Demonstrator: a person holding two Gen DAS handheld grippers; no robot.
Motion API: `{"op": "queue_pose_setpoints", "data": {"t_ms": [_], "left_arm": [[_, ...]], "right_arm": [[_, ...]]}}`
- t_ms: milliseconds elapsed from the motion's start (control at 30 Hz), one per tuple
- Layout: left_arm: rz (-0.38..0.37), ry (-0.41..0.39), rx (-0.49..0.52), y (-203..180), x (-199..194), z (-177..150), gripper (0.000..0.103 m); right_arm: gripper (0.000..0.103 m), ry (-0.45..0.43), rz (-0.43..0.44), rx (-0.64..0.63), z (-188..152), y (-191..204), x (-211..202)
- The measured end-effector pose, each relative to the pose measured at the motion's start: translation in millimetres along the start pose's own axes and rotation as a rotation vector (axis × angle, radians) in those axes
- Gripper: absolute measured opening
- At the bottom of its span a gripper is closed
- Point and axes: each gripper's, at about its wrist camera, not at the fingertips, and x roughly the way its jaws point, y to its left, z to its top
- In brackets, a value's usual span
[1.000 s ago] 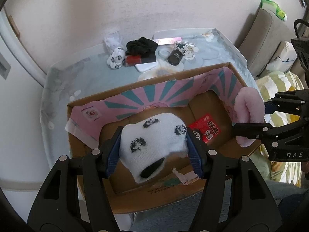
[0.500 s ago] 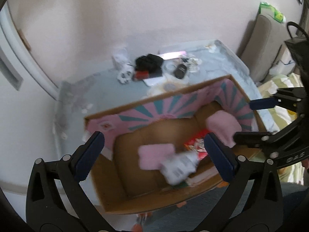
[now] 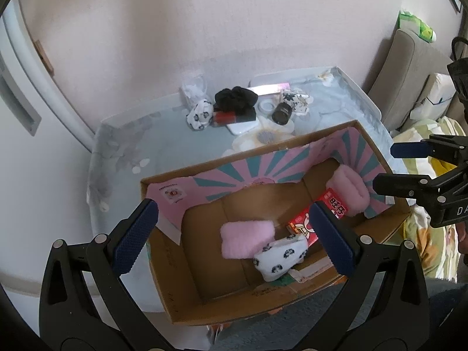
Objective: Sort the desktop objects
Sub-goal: 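Carry both items over the cardboard box and release them inside, then reach the left tool to the second panda sock while the right tool reaches the white label box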
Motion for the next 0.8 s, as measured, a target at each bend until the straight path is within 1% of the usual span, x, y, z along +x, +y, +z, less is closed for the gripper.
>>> {"op": "queue_pose_setpoints", "data": {"t_ms": [133, 267, 433, 533, 667, 733, 800], "left_arm": [[0.003, -0.004, -0.001, 3.5, -0.9, 3.2, 0.103], [0.008, -0.020, 0.008, 9.3, -4.3, 9.7, 0.103], [0.001, -0.049, -0.003, 23.2, -8.9, 24.9, 0.103], [0.003, -0.056, -0.010, 32.6, -8.4, 34.6, 0.103], [-0.018, -0.063, -0.023, 44.6, -6.4, 45.9, 0.103], [-0.021, -0.063, -0.012, 48.1, -3.4, 52.4, 0.103], [-0.007, -0.056, 0.015, 50.1, 1.4, 59.8, 0.103]], "right_arm": [[0.080, -0.011, -0.010, 0.026, 0.0, -4.8, -1.6], [0.080, -0.018, 0.005, 0.045, 3.7, -8.6, -4.6], [0.080, -0.036, -0.031, 0.025, 12.2, -8.1, -9.8], [0.080, -0.041, -0.032, 0.020, 18.6, -8.4, -10.8], [0.080, -0.047, -0.025, 0.029, 25.8, -8.1, -10.1], [0.080, -0.050, -0.033, 0.031, 29.4, -7.7, -9.4], [0.080, -0.049, -0.048, 0.030, 33.8, -8.7, -8.7]]}}
